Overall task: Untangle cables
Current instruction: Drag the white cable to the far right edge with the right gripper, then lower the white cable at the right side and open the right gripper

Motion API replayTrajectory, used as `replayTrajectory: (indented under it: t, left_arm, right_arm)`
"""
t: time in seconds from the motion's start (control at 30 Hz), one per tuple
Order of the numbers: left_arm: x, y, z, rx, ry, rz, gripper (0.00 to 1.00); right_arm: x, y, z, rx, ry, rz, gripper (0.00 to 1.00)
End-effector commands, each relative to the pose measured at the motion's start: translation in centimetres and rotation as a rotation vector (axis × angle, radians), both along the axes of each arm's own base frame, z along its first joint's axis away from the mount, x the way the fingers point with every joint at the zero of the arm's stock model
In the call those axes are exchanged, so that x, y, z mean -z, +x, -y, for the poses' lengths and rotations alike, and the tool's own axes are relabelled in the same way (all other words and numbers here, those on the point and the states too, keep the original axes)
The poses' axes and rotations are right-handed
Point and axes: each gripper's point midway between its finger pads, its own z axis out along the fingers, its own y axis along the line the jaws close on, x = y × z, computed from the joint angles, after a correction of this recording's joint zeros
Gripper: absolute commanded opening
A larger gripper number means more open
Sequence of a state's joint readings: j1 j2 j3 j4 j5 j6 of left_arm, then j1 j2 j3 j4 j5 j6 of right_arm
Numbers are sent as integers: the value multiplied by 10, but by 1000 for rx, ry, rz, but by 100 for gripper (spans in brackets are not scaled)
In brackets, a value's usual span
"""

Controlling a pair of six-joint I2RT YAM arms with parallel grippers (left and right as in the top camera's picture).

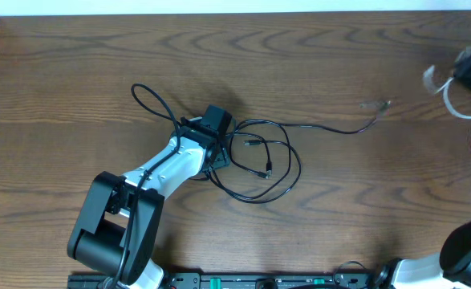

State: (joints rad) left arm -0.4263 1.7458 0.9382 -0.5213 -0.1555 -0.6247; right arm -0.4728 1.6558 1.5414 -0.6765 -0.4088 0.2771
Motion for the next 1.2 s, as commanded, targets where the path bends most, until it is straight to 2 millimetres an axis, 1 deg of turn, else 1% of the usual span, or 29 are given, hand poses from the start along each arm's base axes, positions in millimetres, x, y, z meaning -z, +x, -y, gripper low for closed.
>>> replayTrajectory:
  t: [0.0,0.03,0.07,0.1,0.13,0.17,0.2,0.23,0.27,0.33,0.53,0.67,0.77,0.83,0.87,0.9,0.97,1.0,1.1,1.17]
  left_arm:
    - [23,-20,-7,9,24,-91,86]
    - [23,-20,-7,9,24,-90,86]
    - [23,-20,-7,9,24,-91,86]
    - [23,-20,-7,9,24,-91,86]
    - [23,-20,-7,8,24,-91,86]
    - [23,-21,-7,9,24,-91,86]
    - [23,-21,-7,9,24,-91,86]
    - [23,-21,-7,9,24,-91,86]
    - [23,-20,-7,8,24,-91,86]
    - [23,-20,-7,9,24,-91,86]
    - [23,-20,-7,8,24,-91,86]
    - [23,-20,-7,9,24,-90,86]
    - [23,-20,-7,9,24,-91,86]
    - [23,-20,-7,8,24,-91,86]
    - [23,-20,-7,8,24,-91,86]
    - [23,-21,-7,8,24,-91,86]
    - [23,-20,-7,8,24,-91,86]
    - [23,-20,-7,8,24,-91,85]
    - [23,-20,-7,9,24,-91,86]
    - [23,-20,-7,9,24,-90,86]
  right_arm:
    - [-16,-8,10,10,-13,17,1]
    - [-12,-11,12,21,-15,-1,1]
    - [-6,-15,16,41,-21,-26,4]
    - [1,-20,22,70,-35,-60,13]
    - [8,-24,27,97,-52,-92,34]
    - [13,-28,30,116,-64,-115,50]
    - [17,-30,32,129,-74,-132,61]
    - [20,-32,34,139,-82,-145,67]
    - [22,-33,34,139,-80,-149,70]
    - [23,-33,34,139,-78,-151,70]
    - [24,-34,32,134,-72,-155,68]
    - [31,-34,18,104,-60,-180,70]
    - [37,-28,8,75,-65,-177,70]
    - [42,-23,2,58,-75,-170,68]
    - [48,-20,0,51,-79,-170,62]
    - [59,-17,-3,37,-82,-178,53]
    - [70,-20,-1,51,-94,-203,43]
    - [77,-23,2,65,-103,-222,41]
    - [92,-30,11,119,-127,-265,40]
    - [100,-36,21,186,-147,-293,43]
